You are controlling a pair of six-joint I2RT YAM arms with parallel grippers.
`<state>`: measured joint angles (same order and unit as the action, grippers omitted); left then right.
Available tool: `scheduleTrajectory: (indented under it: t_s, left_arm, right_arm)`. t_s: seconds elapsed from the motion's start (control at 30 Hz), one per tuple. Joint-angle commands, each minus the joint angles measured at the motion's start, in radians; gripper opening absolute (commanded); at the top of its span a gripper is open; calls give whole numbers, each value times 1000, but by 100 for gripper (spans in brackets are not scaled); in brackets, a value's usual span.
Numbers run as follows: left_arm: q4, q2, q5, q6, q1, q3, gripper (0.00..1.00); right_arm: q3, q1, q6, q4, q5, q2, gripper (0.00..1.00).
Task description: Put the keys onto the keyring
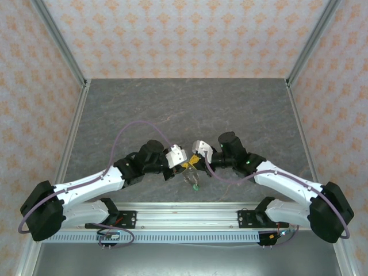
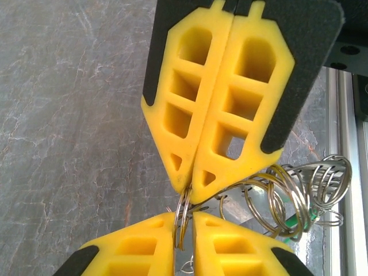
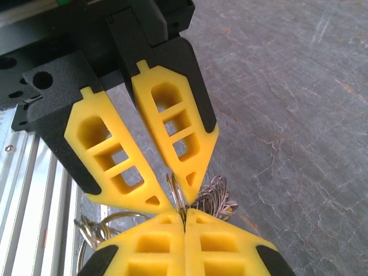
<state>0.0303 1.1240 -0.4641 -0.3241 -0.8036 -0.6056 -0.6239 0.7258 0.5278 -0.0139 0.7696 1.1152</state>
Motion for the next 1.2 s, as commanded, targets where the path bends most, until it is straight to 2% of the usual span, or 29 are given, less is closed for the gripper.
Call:
scheduleTrajectory:
  t_s: [0.0,0.13,0.33,0.5,0.67,0.93,1.17]
  left_arm:
    - [4,14,-2,-15,-3,-38,14]
    - [5,16,-7,-15,-2,-40,13]
    - [27,10,7,-3,-2,-29,0]
    - [78,-10,18,27,-2,3,0]
    - [163,-37,1,65,-2,51,0]
    - [215,-58,-31,80,1,88,0]
    - [276,-85,-37,111,7,121,0]
  right_arm:
    - [-66,5,37,-28,60,7,0]
    - [-76,5,35,-35,60,11,0]
    - [-73,4,37,-38,56,10,3]
    - [-46,4,27,-29,30,3,8]
    - [22,-8,-19,80,45,0,12]
    - [85,-32,-113,252,116,21,13]
    - [103,-42,-119,281,111,34,13]
